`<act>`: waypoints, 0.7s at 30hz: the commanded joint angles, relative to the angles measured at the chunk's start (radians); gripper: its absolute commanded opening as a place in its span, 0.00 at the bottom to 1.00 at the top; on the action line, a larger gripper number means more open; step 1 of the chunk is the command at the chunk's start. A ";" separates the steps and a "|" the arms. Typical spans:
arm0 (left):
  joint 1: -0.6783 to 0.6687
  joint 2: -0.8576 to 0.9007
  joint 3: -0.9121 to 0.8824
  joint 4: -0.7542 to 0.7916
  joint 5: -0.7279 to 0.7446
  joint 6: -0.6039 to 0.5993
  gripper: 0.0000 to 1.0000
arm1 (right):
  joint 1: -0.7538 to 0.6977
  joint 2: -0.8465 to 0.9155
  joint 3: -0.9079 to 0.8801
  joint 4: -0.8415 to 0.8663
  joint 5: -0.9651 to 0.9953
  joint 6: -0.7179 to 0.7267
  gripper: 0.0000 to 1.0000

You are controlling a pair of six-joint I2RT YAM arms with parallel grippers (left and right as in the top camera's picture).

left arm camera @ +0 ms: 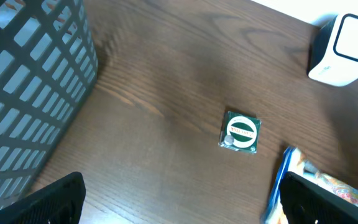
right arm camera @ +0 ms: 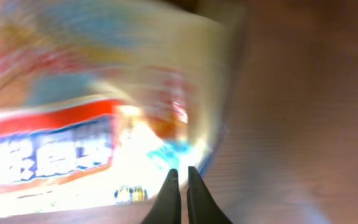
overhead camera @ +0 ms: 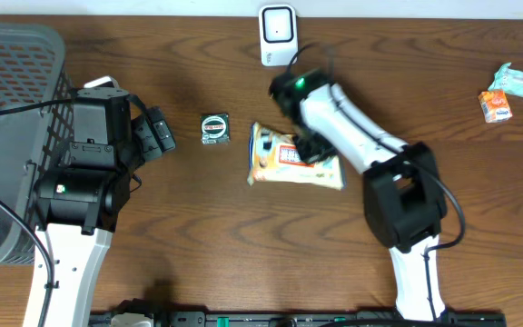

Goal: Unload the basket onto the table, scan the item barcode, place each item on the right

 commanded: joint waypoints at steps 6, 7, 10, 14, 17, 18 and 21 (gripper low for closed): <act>0.004 -0.005 0.002 -0.001 -0.006 0.013 0.98 | -0.069 -0.005 0.212 -0.034 -0.386 -0.229 0.12; 0.004 -0.005 0.002 -0.001 -0.006 0.013 0.98 | -0.065 -0.005 0.210 -0.037 -0.433 -0.245 0.15; 0.004 -0.005 0.002 -0.001 -0.006 0.013 0.98 | -0.047 -0.004 0.190 -0.039 -0.457 -0.243 0.16; 0.004 -0.005 0.002 -0.001 -0.006 0.013 0.98 | -0.017 -0.004 0.144 -0.016 -0.453 -0.242 0.18; 0.004 -0.005 0.002 -0.001 -0.006 0.013 0.98 | 0.006 -0.004 0.076 0.039 -0.431 -0.210 0.16; 0.004 -0.005 0.002 -0.001 -0.006 0.013 0.98 | 0.011 -0.004 0.046 0.068 -0.429 -0.196 0.15; 0.004 -0.005 0.002 -0.001 -0.006 0.013 0.97 | 0.027 -0.004 -0.066 0.180 -0.428 -0.163 0.15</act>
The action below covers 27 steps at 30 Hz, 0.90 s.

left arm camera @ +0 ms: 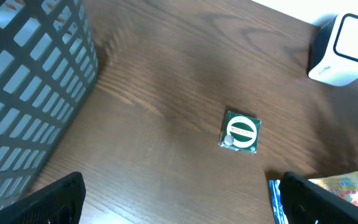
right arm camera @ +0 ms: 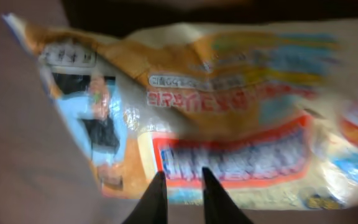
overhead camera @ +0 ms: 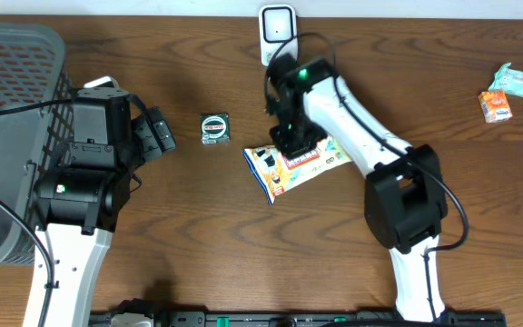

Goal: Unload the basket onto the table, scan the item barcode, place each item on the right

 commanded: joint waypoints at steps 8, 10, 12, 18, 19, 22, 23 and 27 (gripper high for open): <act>0.004 -0.005 0.002 0.000 -0.006 0.013 0.98 | 0.013 -0.005 -0.198 0.202 0.004 0.135 0.03; 0.004 -0.005 0.002 0.000 -0.006 0.013 0.98 | -0.008 -0.007 -0.135 0.162 0.043 0.135 0.03; 0.004 -0.005 0.002 0.000 -0.006 0.013 0.98 | -0.034 -0.007 -0.063 0.108 0.104 0.135 0.04; 0.004 -0.005 0.002 0.000 -0.006 0.013 0.98 | -0.126 -0.007 0.109 -0.030 0.215 0.107 0.14; 0.004 -0.005 0.002 0.000 -0.006 0.013 0.98 | -0.141 -0.007 0.117 -0.036 0.208 0.090 0.18; 0.004 -0.005 0.002 0.000 -0.006 0.013 0.98 | -0.189 -0.007 0.117 -0.042 0.206 0.042 0.42; 0.004 -0.005 0.002 0.000 -0.006 0.013 0.98 | -0.204 -0.007 0.111 -0.039 0.205 0.031 0.51; 0.004 -0.005 0.002 0.000 -0.006 0.013 0.98 | -0.274 -0.006 0.093 -0.024 0.103 -0.059 0.87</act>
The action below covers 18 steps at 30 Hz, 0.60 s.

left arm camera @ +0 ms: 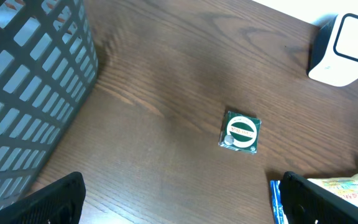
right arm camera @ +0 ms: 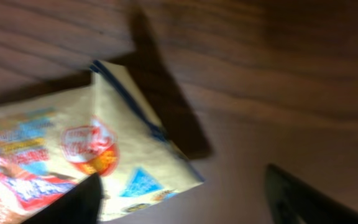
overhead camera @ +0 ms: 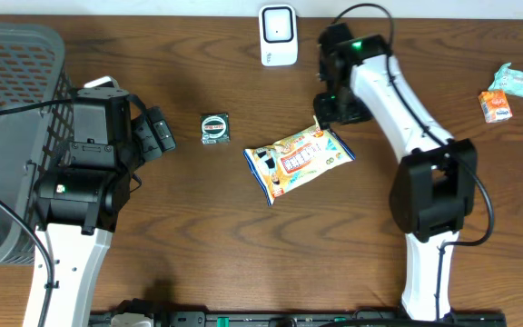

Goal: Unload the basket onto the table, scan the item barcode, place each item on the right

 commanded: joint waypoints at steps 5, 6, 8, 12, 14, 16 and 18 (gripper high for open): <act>0.004 -0.005 0.002 0.000 -0.006 0.013 0.98 | -0.141 -0.002 -0.079 0.057 -0.459 -0.316 0.99; 0.004 -0.005 0.002 0.000 -0.006 0.013 0.98 | -0.155 -0.002 -0.100 0.072 -0.521 -0.351 0.99; 0.004 -0.005 0.002 0.000 -0.006 0.013 0.98 | -0.180 -0.002 -0.152 0.108 -0.624 -0.401 0.99; 0.004 -0.005 0.002 0.000 -0.006 0.013 0.98 | -0.198 -0.002 -0.264 0.198 -0.651 -0.403 0.99; 0.004 -0.005 0.002 0.000 -0.006 0.013 0.98 | -0.197 -0.002 -0.325 0.240 -0.667 -0.404 0.99; 0.004 -0.005 0.002 0.000 -0.006 0.013 0.98 | -0.193 -0.002 -0.376 0.282 -0.715 -0.404 0.99; 0.004 -0.005 0.002 0.000 -0.006 0.013 0.98 | -0.186 -0.002 -0.428 0.332 -0.777 -0.418 0.99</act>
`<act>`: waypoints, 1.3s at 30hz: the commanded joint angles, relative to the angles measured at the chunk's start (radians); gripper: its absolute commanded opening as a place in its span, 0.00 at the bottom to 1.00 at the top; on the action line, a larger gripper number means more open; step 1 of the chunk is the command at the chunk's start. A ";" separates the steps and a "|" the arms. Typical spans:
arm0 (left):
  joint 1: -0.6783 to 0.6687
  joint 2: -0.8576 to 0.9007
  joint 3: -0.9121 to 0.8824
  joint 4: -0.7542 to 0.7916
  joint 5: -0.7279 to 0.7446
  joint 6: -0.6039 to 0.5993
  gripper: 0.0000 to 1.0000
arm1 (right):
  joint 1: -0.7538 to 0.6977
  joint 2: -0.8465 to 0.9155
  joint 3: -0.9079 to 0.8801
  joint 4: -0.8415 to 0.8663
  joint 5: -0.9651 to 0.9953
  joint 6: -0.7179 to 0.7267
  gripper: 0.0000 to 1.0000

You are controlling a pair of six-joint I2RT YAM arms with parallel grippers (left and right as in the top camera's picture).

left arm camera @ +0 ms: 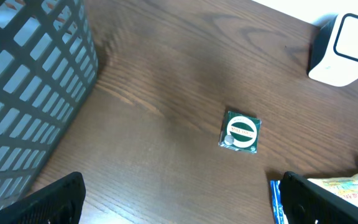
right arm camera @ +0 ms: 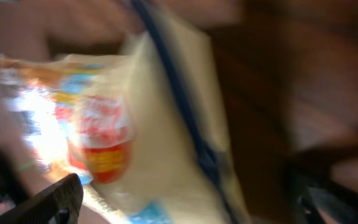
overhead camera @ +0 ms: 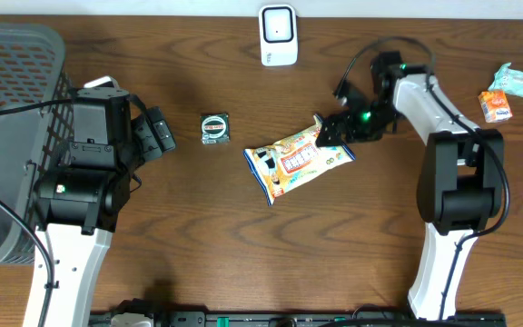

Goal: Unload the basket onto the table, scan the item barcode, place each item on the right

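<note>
A yellow snack bag (overhead camera: 296, 159) with red and blue print lies tilted on the wooden table, in front of the white scanner (overhead camera: 278, 34). My right gripper (overhead camera: 336, 128) is open at the bag's upper right corner. In the right wrist view the blurred bag (right arm camera: 142, 124) fills the space between the wide-spread fingers (right arm camera: 48, 202) of the right gripper (right arm camera: 191, 208). My left gripper (overhead camera: 159, 134) hangs open by the basket, holding nothing. The left wrist view shows the left gripper (left arm camera: 179, 205), the scanner (left arm camera: 345, 48) and the bag's blue edge (left arm camera: 275, 199).
A small green square packet (overhead camera: 214, 128) lies left of the bag, also seen in the left wrist view (left arm camera: 241, 132). A grey mesh basket (overhead camera: 7, 109) stands at the far left. Small orange (overhead camera: 495, 105) and teal (overhead camera: 521, 83) packets lie at the far right.
My right arm has swung from behind the bag to its right side, and the open gripper now points at the bag's upper right corner. The bag and the left arm have not moved.
First my right gripper was shut and pressed on the bag, which lay level. Then the bag lay turned at a slant with the gripper slightly open over it. Then the gripper was open off the bag's upper right corner, and now it faces that corner from the right.
</note>
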 commanded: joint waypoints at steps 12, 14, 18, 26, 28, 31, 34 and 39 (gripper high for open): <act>0.004 -0.005 0.002 0.000 -0.006 0.013 0.98 | -0.003 -0.010 -0.002 0.024 -0.212 0.048 0.01; 0.004 -0.005 0.002 0.000 -0.006 0.013 0.98 | -0.011 -0.030 0.055 -0.001 -0.207 0.058 0.01; 0.004 -0.005 0.002 0.000 -0.006 0.013 0.98 | -0.013 -0.113 0.198 -0.040 -0.080 0.122 0.01; 0.004 -0.005 0.002 0.000 -0.006 0.013 0.98 | 0.044 -0.278 0.237 -0.043 0.241 0.180 0.01; 0.004 -0.005 0.002 0.000 -0.006 0.013 0.98 | 0.063 -0.288 0.237 -0.044 0.267 0.188 0.01; 0.004 -0.005 0.002 0.000 -0.006 0.013 0.98 | 0.087 -0.287 0.237 -0.046 0.290 0.191 0.01; 0.004 -0.005 0.002 0.000 -0.006 0.013 0.98 | 0.111 -0.286 0.237 -0.045 0.333 0.201 0.01; 0.004 -0.005 0.002 0.000 -0.006 0.013 0.97 | 0.118 -0.278 0.235 -0.056 0.372 0.245 0.51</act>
